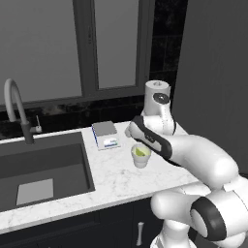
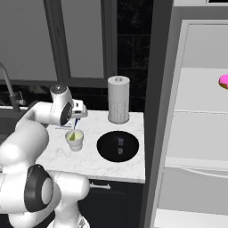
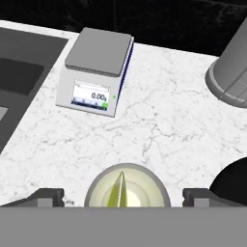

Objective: Grab a lemon wedge from the fridge and one ice cube from the ice bowl, and put them in the glass of lemonade.

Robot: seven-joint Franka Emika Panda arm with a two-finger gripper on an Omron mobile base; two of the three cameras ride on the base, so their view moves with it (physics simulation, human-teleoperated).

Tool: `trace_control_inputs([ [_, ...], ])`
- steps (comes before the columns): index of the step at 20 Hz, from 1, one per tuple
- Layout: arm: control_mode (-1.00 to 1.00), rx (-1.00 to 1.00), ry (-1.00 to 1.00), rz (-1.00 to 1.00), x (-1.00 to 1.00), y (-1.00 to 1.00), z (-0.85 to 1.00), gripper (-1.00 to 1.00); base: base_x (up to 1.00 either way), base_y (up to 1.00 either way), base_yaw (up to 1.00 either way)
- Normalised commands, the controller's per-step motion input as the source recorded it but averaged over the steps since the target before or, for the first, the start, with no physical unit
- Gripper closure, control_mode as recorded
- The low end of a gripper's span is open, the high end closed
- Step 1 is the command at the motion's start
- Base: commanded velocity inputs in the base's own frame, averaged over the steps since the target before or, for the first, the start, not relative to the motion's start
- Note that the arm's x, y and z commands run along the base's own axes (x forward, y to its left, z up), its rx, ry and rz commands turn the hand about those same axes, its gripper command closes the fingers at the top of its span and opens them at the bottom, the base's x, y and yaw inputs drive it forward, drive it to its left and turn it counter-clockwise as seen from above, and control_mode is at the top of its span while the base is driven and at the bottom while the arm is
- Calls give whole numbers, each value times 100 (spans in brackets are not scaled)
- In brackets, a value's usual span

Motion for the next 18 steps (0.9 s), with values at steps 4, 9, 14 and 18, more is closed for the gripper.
trace_control_inputs([
  [4, -100, 12, -13, 0, -26, -19, 18, -100, 0, 0, 0],
  [9, -100, 10, -4, -1, -2, -48, 6, -100, 0, 0, 0],
  [14, -100, -9, 9, -14, 26, -63, 37, -100, 0, 0, 0],
  [18, -100, -29, 39, -14, 37, -52, 39, -100, 0, 0, 0],
])
